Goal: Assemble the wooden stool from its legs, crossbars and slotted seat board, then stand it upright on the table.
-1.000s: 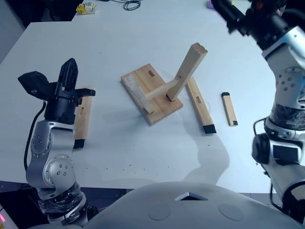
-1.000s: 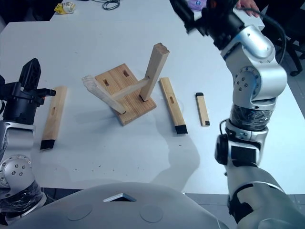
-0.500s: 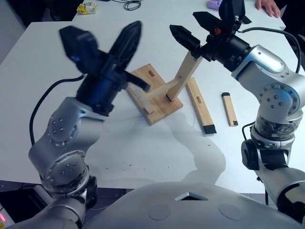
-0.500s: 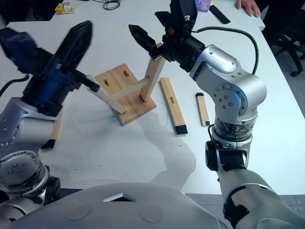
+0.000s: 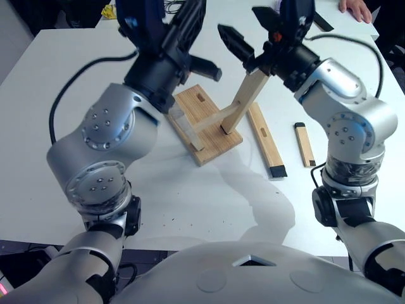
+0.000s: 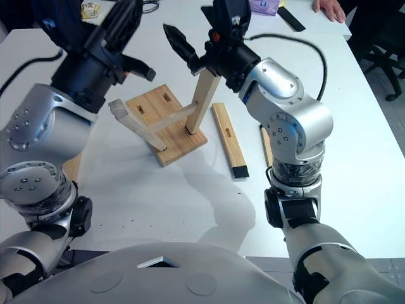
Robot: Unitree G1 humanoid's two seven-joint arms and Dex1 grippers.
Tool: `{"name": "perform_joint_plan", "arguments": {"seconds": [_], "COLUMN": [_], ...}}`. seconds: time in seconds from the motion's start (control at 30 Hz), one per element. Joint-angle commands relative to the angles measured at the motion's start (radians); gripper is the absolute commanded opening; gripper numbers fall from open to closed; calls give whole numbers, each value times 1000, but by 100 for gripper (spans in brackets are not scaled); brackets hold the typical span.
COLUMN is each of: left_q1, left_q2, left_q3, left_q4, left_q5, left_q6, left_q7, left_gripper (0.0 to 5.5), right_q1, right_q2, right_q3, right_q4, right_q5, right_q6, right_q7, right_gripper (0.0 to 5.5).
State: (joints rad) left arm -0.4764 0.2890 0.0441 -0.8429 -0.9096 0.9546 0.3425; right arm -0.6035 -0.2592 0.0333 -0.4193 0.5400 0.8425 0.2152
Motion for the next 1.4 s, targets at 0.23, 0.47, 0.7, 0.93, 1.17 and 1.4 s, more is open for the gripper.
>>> {"name": "perform_joint_plan", "arguments": {"seconds": [0.23, 0.47, 0.7, 0.93, 1.17, 1.4], "left_q1": [-273, -121, 371, 285, 37, 262], "left_q2": [89, 121, 183, 184, 193, 231], "left_q3": [257, 147, -78, 19, 240, 366], "left_q4": [-33, -43, 21, -20, -31, 143], "left_q5": [-205, -295, -239, -193, -288, -164], "left_q6": [-182, -131, 68, -46, -273, -286], "left_q7": [-40, 56, 161, 126, 112, 106], "left_gripper": [0, 0, 0, 0, 0, 0], "right_q1": [-259, -173, 16, -78, -231, -129], "right_q2": [26, -32, -132, -20, 50, -181], "right_q3": [-217, -124, 124, -23, -282, -125], "right_q4": [62, 37, 60, 38, 118, 280], "right_q5": [77, 58, 25, 134, 265, 22], "right_q6": [-67, 6, 212, 242, 218, 15], "right_q7": [-43, -11, 88, 58, -33, 147], "right_gripper": [450, 450, 450, 450, 450, 450]}}
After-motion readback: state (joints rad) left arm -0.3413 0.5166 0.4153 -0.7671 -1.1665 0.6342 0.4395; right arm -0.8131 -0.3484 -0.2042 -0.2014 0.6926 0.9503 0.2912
